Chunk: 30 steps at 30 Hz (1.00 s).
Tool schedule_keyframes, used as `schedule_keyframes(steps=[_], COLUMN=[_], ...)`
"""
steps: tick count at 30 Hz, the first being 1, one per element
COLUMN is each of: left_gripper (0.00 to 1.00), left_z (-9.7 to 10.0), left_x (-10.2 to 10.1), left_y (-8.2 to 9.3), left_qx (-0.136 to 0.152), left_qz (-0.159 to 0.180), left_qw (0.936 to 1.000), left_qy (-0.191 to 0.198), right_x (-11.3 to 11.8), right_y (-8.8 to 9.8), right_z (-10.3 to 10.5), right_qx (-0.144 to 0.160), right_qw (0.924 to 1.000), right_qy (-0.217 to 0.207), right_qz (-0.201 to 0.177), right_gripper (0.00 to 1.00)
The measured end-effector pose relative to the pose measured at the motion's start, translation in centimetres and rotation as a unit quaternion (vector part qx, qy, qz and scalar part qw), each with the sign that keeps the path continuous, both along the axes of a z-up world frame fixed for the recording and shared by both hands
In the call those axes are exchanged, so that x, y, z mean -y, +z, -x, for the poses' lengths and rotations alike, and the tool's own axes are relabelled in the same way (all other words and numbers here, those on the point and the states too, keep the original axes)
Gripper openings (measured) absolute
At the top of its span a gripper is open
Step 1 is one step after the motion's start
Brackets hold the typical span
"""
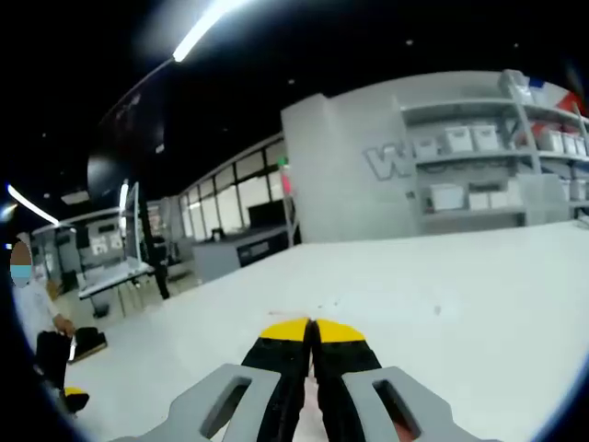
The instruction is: Open the resealable bag by pulling the two sides of the seal apart until the entire bag opening is separated and visibly accessible.
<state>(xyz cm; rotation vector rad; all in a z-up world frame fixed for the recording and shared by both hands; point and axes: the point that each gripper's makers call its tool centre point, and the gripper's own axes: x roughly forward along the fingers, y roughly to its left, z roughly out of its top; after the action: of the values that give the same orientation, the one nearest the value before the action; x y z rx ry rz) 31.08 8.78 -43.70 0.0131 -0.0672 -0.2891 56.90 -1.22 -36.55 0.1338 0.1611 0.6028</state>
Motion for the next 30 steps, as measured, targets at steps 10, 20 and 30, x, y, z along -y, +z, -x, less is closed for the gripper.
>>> schedule_keyframes(steps=[10,20,30], left_gripper=[0.88,0.88,0.88], left_z=[-0.1,-0.1,-0.2], left_x=[-0.1,-0.3,-0.4], left_y=[0.2,0.1,0.0], left_qx=[0.001,0.001,0.001], left_qz=[0.008,0.012,0.011], left_qw=[1.0,0.9999,0.9999], left_qy=[0.0,0.0,0.001], right_x=[-0.6,-1.0,-1.3], right_y=[0.3,-0.1,-0.7], right_z=[-1.4,-3.0,-4.1], right_qx=[-0.005,-0.009,-0.014], right_qw=[1.0,0.9999,0.9998], right_qy=[-0.004,-0.011,-0.014], right_qz=[-0.001,0.002,0.0], right_gripper=[0.0,0.0,0.0])
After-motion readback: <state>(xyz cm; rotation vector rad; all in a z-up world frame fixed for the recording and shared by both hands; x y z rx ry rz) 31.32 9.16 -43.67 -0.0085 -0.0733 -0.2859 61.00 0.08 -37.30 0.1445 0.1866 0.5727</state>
